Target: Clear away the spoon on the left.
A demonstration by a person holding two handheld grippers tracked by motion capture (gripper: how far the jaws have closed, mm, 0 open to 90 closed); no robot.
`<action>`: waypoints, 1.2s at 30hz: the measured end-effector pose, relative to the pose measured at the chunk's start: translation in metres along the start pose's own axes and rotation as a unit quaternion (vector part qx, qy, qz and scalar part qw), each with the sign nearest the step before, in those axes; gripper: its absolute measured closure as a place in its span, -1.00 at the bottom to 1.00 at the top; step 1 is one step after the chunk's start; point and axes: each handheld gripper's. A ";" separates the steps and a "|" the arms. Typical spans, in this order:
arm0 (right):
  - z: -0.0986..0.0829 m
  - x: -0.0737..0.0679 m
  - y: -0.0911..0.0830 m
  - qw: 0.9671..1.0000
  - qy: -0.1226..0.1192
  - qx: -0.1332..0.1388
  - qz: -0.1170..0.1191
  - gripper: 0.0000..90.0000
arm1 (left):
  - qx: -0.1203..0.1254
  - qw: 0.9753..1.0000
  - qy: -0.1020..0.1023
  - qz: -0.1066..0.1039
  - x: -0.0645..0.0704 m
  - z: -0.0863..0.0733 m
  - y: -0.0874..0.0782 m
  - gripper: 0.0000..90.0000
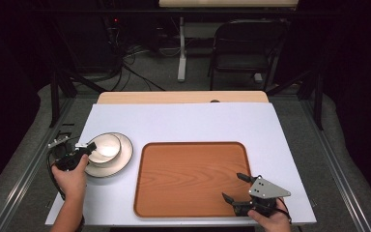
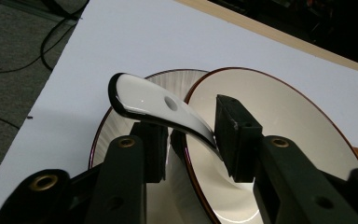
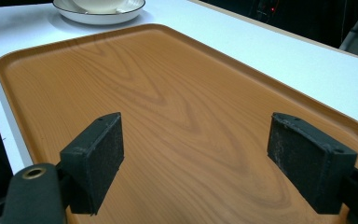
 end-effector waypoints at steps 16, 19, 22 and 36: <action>0.000 0.000 0.000 1.000 0.000 0.000 0.000 -0.59 | 0.028 1.000 -0.005 -0.005 -0.005 0.006 -0.012 0.77; 0.000 0.000 0.000 1.000 0.000 0.000 0.000 -0.59 | 0.030 1.000 -0.006 -0.007 -0.005 0.008 -0.014 0.81; 0.000 0.000 0.000 1.000 0.001 0.000 -0.001 -0.59 | 0.033 0.999 -0.007 -0.010 -0.004 0.011 -0.017 0.86; 0.000 0.000 0.000 1.000 0.000 0.000 0.000 -0.59 | 0.030 0.999 0.006 -0.012 0.000 0.014 -0.020 0.89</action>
Point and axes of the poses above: each handheld gripper's, and its own axes: y roughly forward along the jaws, z roughly out of its top, x roughly to its right, and after that the axes turned 9 degrees about z, right-handed
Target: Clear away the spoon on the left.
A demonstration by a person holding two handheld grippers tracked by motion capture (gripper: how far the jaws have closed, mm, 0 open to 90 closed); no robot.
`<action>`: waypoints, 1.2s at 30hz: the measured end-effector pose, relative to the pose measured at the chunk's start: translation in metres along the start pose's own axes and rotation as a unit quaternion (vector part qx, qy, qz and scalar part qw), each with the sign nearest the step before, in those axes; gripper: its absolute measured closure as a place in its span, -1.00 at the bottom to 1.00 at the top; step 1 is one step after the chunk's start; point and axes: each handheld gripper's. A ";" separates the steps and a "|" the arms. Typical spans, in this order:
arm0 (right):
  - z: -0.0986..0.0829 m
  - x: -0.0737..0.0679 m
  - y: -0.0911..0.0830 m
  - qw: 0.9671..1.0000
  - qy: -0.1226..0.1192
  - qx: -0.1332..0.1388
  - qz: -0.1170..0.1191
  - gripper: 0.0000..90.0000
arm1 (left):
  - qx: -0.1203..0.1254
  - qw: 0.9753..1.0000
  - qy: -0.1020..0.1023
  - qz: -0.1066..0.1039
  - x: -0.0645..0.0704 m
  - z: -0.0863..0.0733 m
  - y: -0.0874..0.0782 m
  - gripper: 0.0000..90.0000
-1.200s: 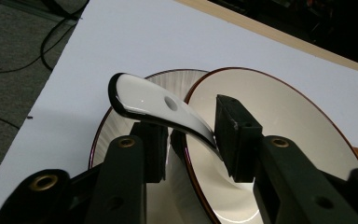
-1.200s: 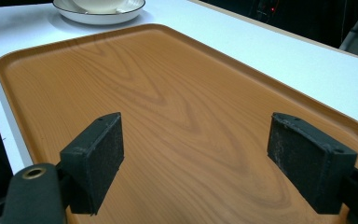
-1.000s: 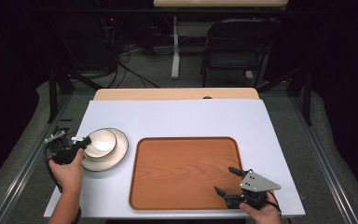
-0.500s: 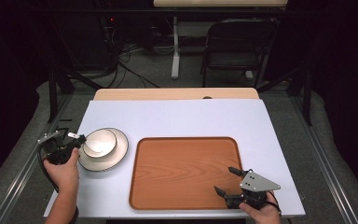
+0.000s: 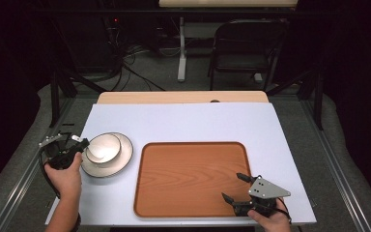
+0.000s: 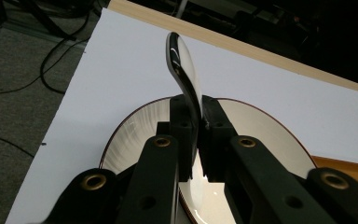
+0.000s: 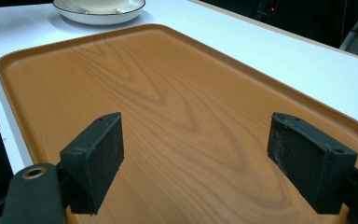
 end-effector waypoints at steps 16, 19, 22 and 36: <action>0.000 0.000 0.000 1.000 0.001 0.001 0.000 -0.59 | -0.005 0.999 0.052 0.013 0.015 0.012 -0.006 0.89; 0.000 0.000 0.000 1.000 0.001 0.001 0.000 -0.59 | -0.006 0.998 0.060 0.014 0.018 0.013 -0.007 0.89; 0.000 0.000 0.000 1.000 0.001 0.000 0.000 -0.59 | -0.010 0.996 0.082 0.020 0.024 0.016 -0.010 0.89; 0.000 0.000 0.000 1.000 0.000 0.001 -0.001 -0.59 | -0.032 0.987 0.153 0.019 0.046 0.026 -0.022 0.90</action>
Point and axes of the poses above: each handheld gripper's, and its own axes: y roughly forward along the jaws, z roughly out of its top, x roughly to its right, and after that the axes turned 9 degrees about z, right-handed
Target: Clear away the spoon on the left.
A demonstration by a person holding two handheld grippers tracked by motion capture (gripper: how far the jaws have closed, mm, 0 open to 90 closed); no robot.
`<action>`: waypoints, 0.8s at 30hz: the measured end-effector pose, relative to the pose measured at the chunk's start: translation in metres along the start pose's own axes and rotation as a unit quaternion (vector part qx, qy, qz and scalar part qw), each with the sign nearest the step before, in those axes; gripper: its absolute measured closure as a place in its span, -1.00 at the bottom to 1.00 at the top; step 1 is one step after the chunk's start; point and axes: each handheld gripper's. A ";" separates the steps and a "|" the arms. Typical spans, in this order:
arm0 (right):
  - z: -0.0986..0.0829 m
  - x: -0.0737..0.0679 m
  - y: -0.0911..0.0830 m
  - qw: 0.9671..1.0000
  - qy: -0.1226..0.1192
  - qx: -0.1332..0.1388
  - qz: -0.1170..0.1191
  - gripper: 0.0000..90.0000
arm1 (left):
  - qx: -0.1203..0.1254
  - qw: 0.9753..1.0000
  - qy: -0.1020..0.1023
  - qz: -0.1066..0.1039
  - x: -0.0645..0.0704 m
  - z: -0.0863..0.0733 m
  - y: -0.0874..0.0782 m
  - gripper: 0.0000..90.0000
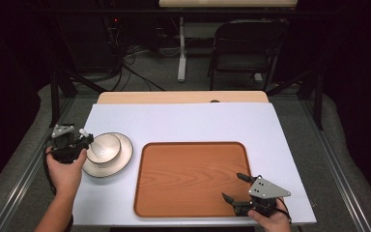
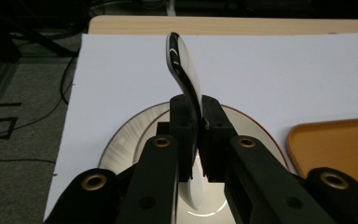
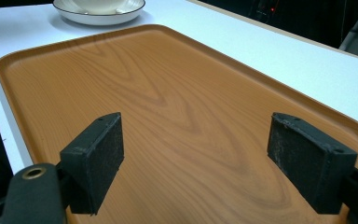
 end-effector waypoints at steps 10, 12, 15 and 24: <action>0.000 0.000 0.000 1.000 0.000 0.000 0.000 -0.59 | -0.007 0.999 0.050 -0.005 0.013 0.007 -0.011 0.89; 0.000 0.000 0.000 1.000 -0.001 0.000 0.000 -0.59 | -0.008 0.998 0.053 -0.011 0.015 0.008 -0.013 0.90; 0.000 0.000 0.000 1.000 -0.001 -0.001 0.000 -0.59 | -0.011 0.998 0.059 -0.019 0.017 0.010 -0.017 0.90; 0.000 0.000 0.000 1.000 -0.001 -0.001 0.000 -0.59 | -0.008 0.996 0.077 -0.048 0.032 0.017 -0.027 0.90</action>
Point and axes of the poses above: each handheld gripper's, and its own axes: y roughly forward along the jaws, z roughly out of its top, x roughly to its right, and after that the axes turned 9 degrees about z, right-handed
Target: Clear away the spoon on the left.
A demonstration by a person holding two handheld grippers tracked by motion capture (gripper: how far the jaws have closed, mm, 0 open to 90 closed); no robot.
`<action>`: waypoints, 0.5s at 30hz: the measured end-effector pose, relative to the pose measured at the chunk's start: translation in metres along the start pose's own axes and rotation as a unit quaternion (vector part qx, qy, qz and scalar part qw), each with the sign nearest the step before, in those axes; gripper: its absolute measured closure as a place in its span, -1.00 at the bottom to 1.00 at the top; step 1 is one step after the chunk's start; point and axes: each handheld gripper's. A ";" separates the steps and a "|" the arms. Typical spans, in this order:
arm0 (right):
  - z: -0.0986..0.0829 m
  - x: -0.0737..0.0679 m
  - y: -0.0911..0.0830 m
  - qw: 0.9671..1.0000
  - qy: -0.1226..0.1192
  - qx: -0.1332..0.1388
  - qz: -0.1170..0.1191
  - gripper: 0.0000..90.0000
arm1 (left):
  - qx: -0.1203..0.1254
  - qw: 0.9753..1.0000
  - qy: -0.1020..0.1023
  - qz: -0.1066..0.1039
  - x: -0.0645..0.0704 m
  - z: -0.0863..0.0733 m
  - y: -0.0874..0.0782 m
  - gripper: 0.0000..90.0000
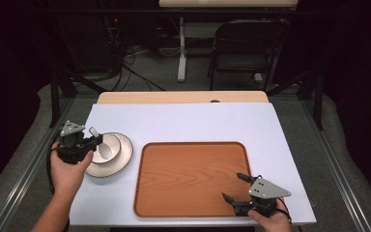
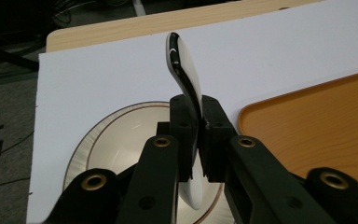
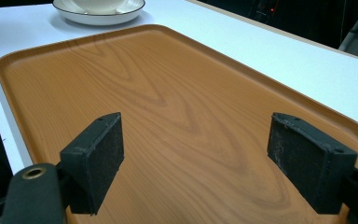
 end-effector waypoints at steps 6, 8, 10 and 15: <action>0.000 0.000 0.000 1.000 0.000 0.000 0.000 -0.59 | 0.004 1.000 0.015 -0.023 0.012 0.005 -0.006 0.90; 0.000 0.000 0.000 1.000 0.000 0.000 0.000 -0.59 | 0.006 0.999 0.021 -0.030 0.016 0.007 -0.008 0.90; 0.000 0.000 0.000 1.000 0.000 0.000 0.000 -0.59 | 0.007 0.999 0.025 -0.037 0.021 0.008 -0.010 0.90; 0.000 0.000 0.000 1.000 -0.001 0.001 0.000 -0.59 | 0.009 0.998 0.038 -0.050 0.032 0.010 -0.012 0.90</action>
Point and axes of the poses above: each handheld gripper's, and its own axes: y roughly forward along the jaws, z roughly out of its top, x roughly to its right, and after that the axes turned 9 degrees about z, right-handed
